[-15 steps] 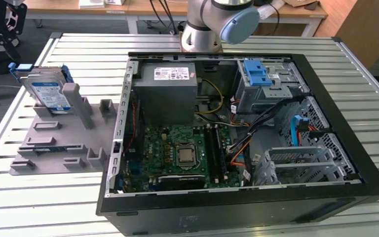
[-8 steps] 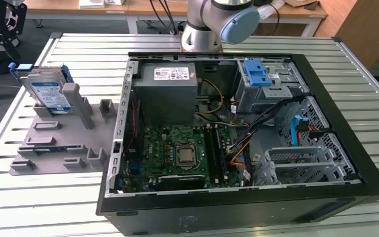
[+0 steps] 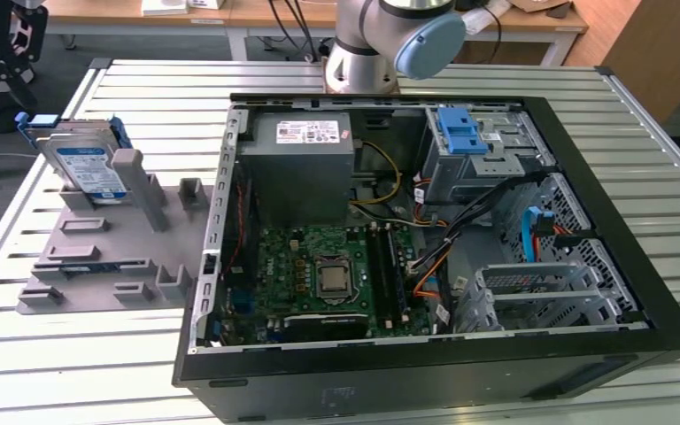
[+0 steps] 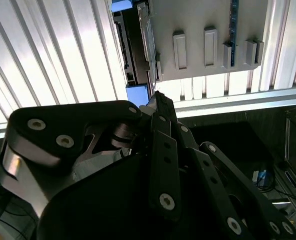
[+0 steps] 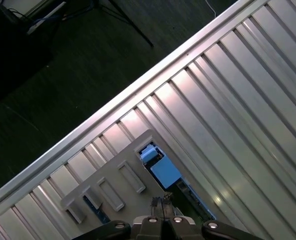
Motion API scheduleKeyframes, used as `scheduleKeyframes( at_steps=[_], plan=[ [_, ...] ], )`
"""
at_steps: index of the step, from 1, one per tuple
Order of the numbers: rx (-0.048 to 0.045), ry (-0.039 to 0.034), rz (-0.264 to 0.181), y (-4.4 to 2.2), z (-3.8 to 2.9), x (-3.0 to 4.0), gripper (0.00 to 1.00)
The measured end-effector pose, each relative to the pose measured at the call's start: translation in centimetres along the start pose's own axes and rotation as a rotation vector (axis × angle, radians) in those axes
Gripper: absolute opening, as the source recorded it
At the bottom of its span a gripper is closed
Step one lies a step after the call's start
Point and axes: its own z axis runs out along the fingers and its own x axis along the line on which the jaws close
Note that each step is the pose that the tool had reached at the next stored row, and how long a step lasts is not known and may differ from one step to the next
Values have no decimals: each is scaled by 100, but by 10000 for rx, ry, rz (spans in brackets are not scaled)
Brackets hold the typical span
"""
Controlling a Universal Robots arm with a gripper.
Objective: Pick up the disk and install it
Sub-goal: 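Pick up the disk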
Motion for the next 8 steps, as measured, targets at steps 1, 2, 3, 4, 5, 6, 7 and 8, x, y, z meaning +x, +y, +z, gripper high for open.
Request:
scheduleKeyframes(
  at_steps=[1, 2, 3, 4, 5, 6, 7, 8],
  plan=[
    [-4, 7, -170, 0, 0, 0, 11],
    [-9, 16, -357, 1, 1, 0, 11],
    [-13, 24, -531, 1, 1, 0, 11],
    [-18, 32, -706, 1, 1, 0, 11],
    [-22, 39, -882, 1, 1, 0, 11],
    [-27, 47, -1056, 1, 2, 0, 11],
    [-31, 54, -1221, 1, 2, 0, 11],
    [-35, 62, -1364, 1, 2, 0, 11]
  ],
)
